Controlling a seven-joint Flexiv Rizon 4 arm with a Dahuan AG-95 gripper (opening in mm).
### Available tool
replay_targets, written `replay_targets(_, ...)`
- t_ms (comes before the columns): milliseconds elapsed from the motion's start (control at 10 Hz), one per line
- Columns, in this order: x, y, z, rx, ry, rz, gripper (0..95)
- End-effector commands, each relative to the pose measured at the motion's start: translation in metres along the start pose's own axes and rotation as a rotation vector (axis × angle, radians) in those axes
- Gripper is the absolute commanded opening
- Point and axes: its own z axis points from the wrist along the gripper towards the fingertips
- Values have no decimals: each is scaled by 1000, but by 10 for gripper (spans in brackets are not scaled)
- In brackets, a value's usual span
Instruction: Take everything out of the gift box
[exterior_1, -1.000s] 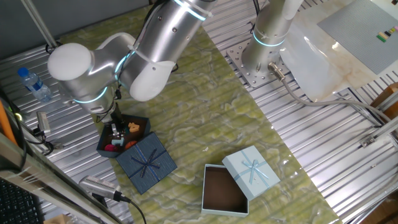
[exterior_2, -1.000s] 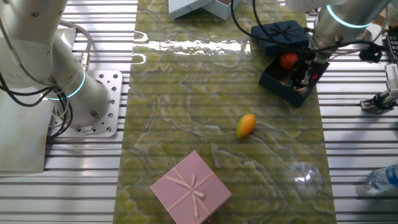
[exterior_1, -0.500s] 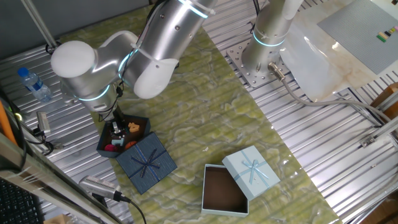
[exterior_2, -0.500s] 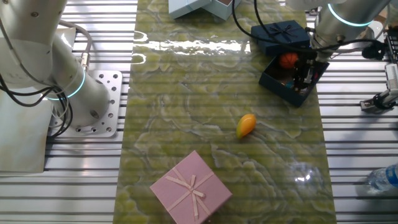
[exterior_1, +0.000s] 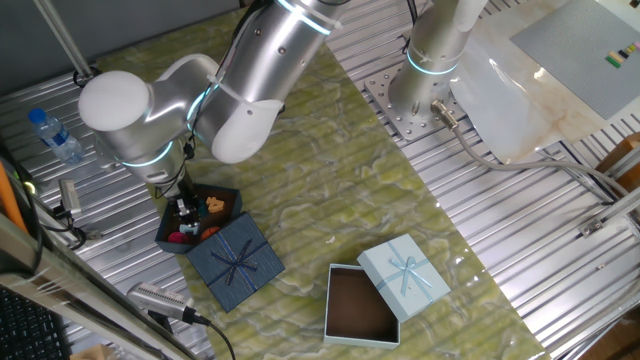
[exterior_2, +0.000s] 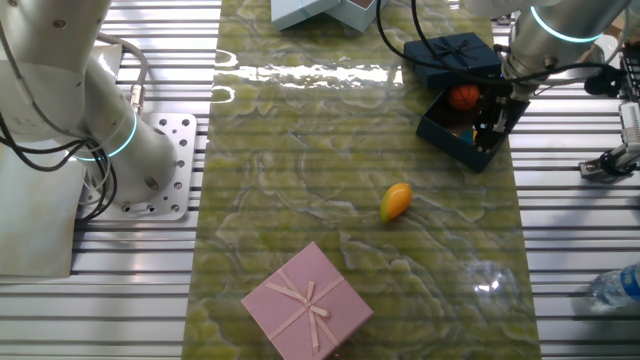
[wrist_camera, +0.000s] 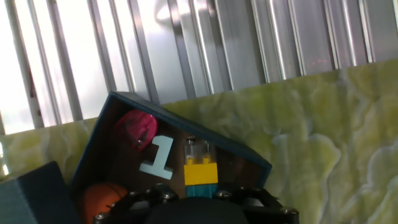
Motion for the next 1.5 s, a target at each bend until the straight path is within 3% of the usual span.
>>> replay_targets(100, 1, 0, 0, 1, 1, 2, 570)
replay_targets(200, 0, -1, 1, 2, 0, 2, 380)
replay_targets(1500, -4, -2, 8, -4, -6, -11, 380)
